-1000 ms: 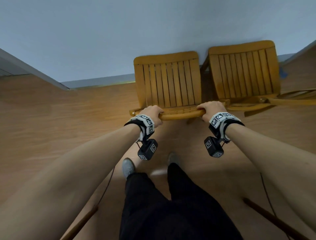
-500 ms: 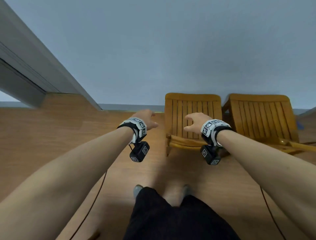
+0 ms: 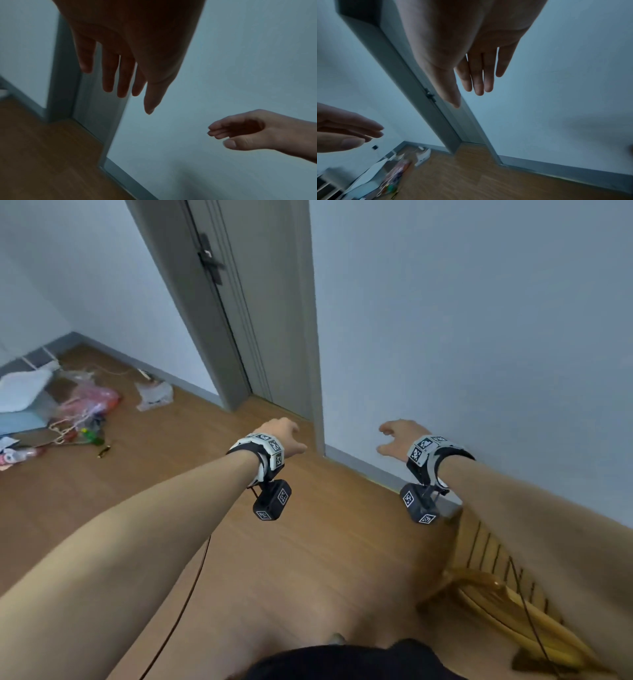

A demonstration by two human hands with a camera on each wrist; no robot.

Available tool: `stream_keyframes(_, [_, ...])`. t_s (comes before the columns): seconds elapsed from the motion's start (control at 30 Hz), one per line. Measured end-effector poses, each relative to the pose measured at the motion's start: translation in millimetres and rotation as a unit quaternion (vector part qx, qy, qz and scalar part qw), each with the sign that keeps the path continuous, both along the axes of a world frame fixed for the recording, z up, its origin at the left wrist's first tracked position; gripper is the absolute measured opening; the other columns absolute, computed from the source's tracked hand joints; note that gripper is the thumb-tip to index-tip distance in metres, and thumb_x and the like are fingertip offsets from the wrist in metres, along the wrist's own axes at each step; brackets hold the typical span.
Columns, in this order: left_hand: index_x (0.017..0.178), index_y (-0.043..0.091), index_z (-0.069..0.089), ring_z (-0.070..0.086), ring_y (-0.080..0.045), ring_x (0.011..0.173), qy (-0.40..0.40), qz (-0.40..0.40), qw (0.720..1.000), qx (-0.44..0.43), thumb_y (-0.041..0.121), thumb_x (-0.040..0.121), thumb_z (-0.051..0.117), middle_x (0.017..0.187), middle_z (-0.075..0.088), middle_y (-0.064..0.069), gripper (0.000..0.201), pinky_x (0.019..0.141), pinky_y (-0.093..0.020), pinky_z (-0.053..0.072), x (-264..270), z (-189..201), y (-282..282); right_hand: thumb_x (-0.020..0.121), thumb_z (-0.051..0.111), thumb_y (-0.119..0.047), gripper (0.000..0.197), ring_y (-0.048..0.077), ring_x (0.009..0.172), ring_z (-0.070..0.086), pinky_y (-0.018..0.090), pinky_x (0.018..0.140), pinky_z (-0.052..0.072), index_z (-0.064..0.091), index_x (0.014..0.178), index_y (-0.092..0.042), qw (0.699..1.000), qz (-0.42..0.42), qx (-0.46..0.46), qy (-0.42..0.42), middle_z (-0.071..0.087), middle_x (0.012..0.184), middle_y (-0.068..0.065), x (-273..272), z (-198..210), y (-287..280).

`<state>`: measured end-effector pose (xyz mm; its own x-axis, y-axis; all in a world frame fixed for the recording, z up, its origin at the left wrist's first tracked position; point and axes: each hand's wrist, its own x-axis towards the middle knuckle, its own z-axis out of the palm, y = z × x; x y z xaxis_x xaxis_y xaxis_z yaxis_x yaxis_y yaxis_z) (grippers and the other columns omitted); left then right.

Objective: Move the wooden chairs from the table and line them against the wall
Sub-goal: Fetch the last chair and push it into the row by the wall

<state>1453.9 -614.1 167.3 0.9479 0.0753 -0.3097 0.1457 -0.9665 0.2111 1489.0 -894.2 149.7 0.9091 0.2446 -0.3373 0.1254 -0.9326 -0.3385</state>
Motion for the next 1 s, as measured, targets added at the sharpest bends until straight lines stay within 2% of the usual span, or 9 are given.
stream_keyframes(0.23, [0.144,0.027,0.054,0.061,-0.027,0.120,-0.011,0.175,0.984,-0.010,0.053,0.083,0.071,0.140,0.060,-0.001,0.068,0.101,-0.041,0.050,-45,17,192,0.088,0.068,-0.034,0.062,0.025,0.126,0.058,0.038,0.103,0.049,0.051,0.146,-0.020,0.991,0.133,-0.023,-0.022,0.056,0.145,0.003,37,23,191])
stream_keyframes(0.5, [0.141,0.028,0.055,0.062,-0.030,0.114,0.007,0.357,0.934,0.004,0.051,0.085,0.070,0.135,0.061,-0.005,0.063,0.090,-0.037,0.052,-118,5,375,0.087,0.067,-0.037,0.060,0.023,0.113,0.064,0.034,0.086,0.054,0.052,0.145,-0.028,0.954,0.293,-0.057,-0.034,0.058,0.142,0.000,56,3,413])
stream_keyframes(0.67, [0.140,0.027,0.056,0.063,-0.028,0.112,0.009,0.463,0.886,-0.009,0.047,0.084,0.070,0.134,0.062,-0.004,0.061,0.090,-0.036,0.052,-157,-3,483,0.088,0.068,-0.034,0.058,0.026,0.112,0.064,0.032,0.081,0.052,0.053,0.144,-0.029,0.916,0.394,-0.069,-0.028,0.057,0.143,0.003,62,-14,571])
stream_keyframes(0.7, [0.140,0.027,0.055,0.063,-0.028,0.112,0.011,0.491,0.871,-0.007,0.048,0.084,0.070,0.134,0.062,-0.003,0.062,0.091,-0.037,0.052,-170,-1,513,0.088,0.068,-0.033,0.058,0.026,0.112,0.064,0.032,0.082,0.053,0.053,0.144,-0.029,0.903,0.421,-0.076,-0.030,0.057,0.143,0.003,60,-15,617])
stream_keyframes(0.73, [0.140,0.028,0.055,0.063,-0.028,0.113,0.005,0.496,0.868,-0.010,0.048,0.083,0.071,0.135,0.062,-0.002,0.062,0.093,-0.038,0.052,-174,0,522,0.088,0.068,-0.033,0.058,0.026,0.113,0.064,0.034,0.084,0.054,0.053,0.144,-0.029,0.897,0.432,-0.083,-0.029,0.057,0.143,0.003,59,-13,631])
stream_keyframes(0.8, [0.140,0.029,0.056,0.063,-0.028,0.115,-0.004,0.525,0.851,-0.008,0.050,0.083,0.071,0.135,0.062,-0.001,0.063,0.096,-0.040,0.052,-195,6,563,0.089,0.067,-0.032,0.058,0.027,0.117,0.062,0.034,0.088,0.053,0.052,0.145,-0.029,0.878,0.470,-0.088,-0.029,0.056,0.143,0.003,50,-14,698])
stream_keyframes(0.9, [0.138,0.030,0.057,0.062,-0.027,0.116,-0.012,0.582,0.813,-0.006,0.051,0.082,0.071,0.135,0.063,-0.001,0.062,0.097,-0.040,0.051,-239,9,617,0.089,0.067,-0.032,0.059,0.028,0.119,0.061,0.035,0.092,0.053,0.052,0.146,-0.027,0.838,0.536,-0.090,-0.042,0.057,0.142,0.004,14,-11,799])
stream_keyframes(1.0, [0.137,0.028,0.058,0.062,-0.027,0.116,-0.010,0.638,0.770,-0.013,0.050,0.083,0.071,0.133,0.063,-0.001,0.059,0.095,-0.039,0.051,-303,1,662,0.088,0.068,-0.035,0.060,0.028,0.120,0.061,0.036,0.093,0.053,0.052,0.145,-0.028,0.793,0.602,-0.089,-0.035,0.058,0.142,0.003,-50,-13,892])
